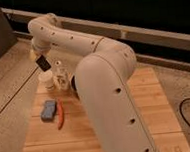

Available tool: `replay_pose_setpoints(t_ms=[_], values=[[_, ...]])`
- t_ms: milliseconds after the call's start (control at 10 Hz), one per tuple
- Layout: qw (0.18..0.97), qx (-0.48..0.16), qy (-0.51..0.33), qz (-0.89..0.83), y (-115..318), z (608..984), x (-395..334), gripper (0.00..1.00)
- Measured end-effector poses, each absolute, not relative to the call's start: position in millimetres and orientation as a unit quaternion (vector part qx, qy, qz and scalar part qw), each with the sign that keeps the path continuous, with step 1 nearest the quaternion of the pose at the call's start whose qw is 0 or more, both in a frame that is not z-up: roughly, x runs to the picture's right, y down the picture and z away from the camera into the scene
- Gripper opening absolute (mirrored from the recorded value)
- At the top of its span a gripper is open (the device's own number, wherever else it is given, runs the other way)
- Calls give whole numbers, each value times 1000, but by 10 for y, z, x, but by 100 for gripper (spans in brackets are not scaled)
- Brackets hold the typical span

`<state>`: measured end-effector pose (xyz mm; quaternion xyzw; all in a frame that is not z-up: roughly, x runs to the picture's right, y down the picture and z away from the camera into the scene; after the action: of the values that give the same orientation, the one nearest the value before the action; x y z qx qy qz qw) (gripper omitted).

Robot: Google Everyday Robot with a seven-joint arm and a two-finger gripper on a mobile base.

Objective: Place the eraser in the ceramic cup

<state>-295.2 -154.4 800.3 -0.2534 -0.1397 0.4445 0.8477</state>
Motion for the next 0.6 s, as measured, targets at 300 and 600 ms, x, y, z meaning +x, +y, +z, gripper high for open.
replay_pose_setpoints(t_ms=[300, 600], values=[[837, -271, -147, 452, -1494, 8043, -3046, 0], [833, -278, -151, 454, -1443, 8085, -3074, 0]])
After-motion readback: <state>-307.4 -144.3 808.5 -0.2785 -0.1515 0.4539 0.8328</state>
